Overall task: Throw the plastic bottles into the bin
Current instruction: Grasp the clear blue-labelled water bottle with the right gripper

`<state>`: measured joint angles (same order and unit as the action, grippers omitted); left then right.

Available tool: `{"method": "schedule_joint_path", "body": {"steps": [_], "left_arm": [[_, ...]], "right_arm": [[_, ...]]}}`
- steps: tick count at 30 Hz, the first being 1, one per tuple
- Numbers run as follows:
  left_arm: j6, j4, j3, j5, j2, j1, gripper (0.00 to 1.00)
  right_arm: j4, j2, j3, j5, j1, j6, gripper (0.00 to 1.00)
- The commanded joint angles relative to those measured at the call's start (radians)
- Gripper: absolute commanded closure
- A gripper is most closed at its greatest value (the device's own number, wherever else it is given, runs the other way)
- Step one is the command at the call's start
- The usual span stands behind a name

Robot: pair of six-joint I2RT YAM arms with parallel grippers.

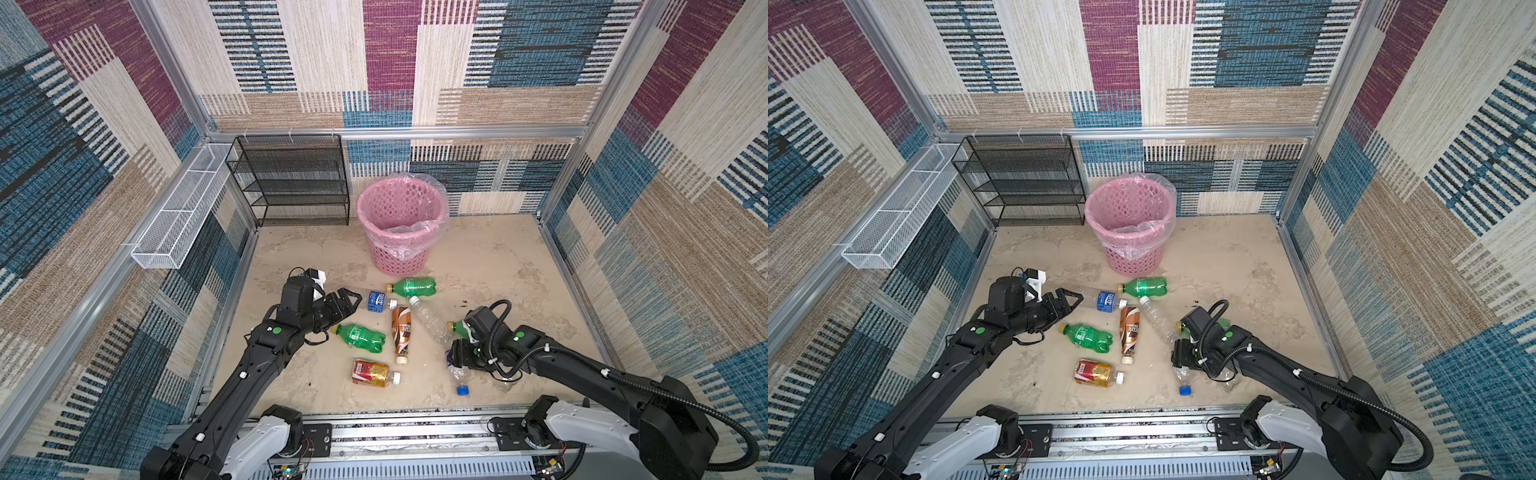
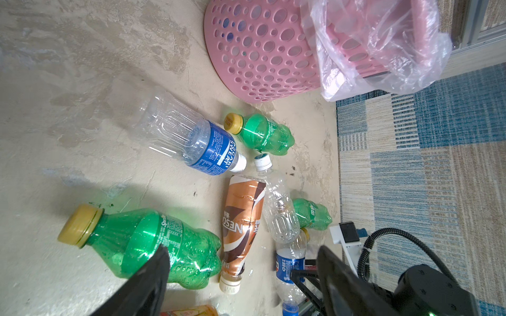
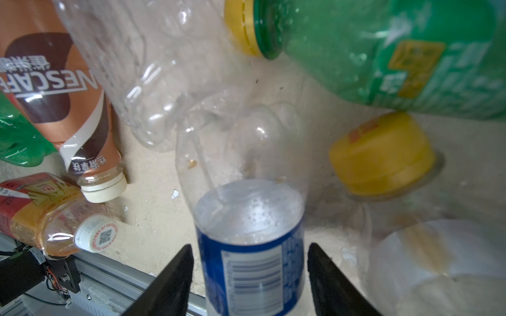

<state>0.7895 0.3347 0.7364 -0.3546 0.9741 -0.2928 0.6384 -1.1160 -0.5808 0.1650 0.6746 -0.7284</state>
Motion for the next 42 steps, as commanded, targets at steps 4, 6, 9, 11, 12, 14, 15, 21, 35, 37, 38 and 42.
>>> {"method": "schedule_joint_path", "body": {"steps": [4, 6, 9, 11, 12, 14, 15, 21, 35, 37, 38, 42], "left_arm": [[0.013, -0.021, -0.007, -0.012, 0.001, 0.000, 0.15], [0.013, -0.022, -0.007, -0.012, -0.001, 0.000, 0.15], [0.014, -0.022, -0.008, -0.012, 0.000, 0.000, 0.15], [0.016, -0.020, -0.008, -0.014, 0.000, 0.000, 0.15], [0.017, -0.020, -0.008, -0.014, -0.001, 0.000, 0.15], [0.016, -0.019, -0.007, -0.012, -0.002, 0.000, 0.15], [0.015, -0.015, -0.006, -0.012, -0.003, 0.000, 0.15], [0.016, -0.014, -0.009, -0.008, -0.008, 0.000, 0.15], [0.022, -0.013, -0.008, -0.008, -0.015, 0.000, 0.15], [0.022, -0.011, -0.008, -0.007, -0.018, 0.000, 0.15], [0.023, -0.010, -0.007, -0.007, -0.019, 0.000, 0.15], [0.019, -0.002, -0.005, -0.003, -0.025, 0.001, 0.16]], "right_arm": [[-0.037, 0.000, 0.020, 0.001, 0.002, -0.011, 0.38], [-0.039, -0.001, 0.024, 0.001, 0.003, -0.012, 0.38], [-0.047, -0.003, 0.032, 0.005, 0.005, -0.013, 0.38], [-0.049, -0.004, 0.033, 0.007, 0.005, -0.012, 0.39], [-0.051, -0.004, 0.034, 0.007, 0.006, -0.014, 0.41], [-0.049, 0.000, 0.033, 0.009, 0.006, -0.014, 0.44], [-0.048, 0.005, 0.033, 0.008, 0.007, -0.017, 0.45], [-0.018, 0.059, 0.013, 0.002, 0.008, -0.029, 0.47], [0.060, 0.134, -0.106, -0.076, 0.008, -0.040, 0.49], [0.066, 0.137, -0.127, -0.086, 0.008, -0.039, 0.49], [0.067, 0.137, -0.136, -0.090, 0.007, -0.039, 0.49], [0.066, 0.137, -0.150, -0.095, 0.008, -0.039, 0.49]]}}
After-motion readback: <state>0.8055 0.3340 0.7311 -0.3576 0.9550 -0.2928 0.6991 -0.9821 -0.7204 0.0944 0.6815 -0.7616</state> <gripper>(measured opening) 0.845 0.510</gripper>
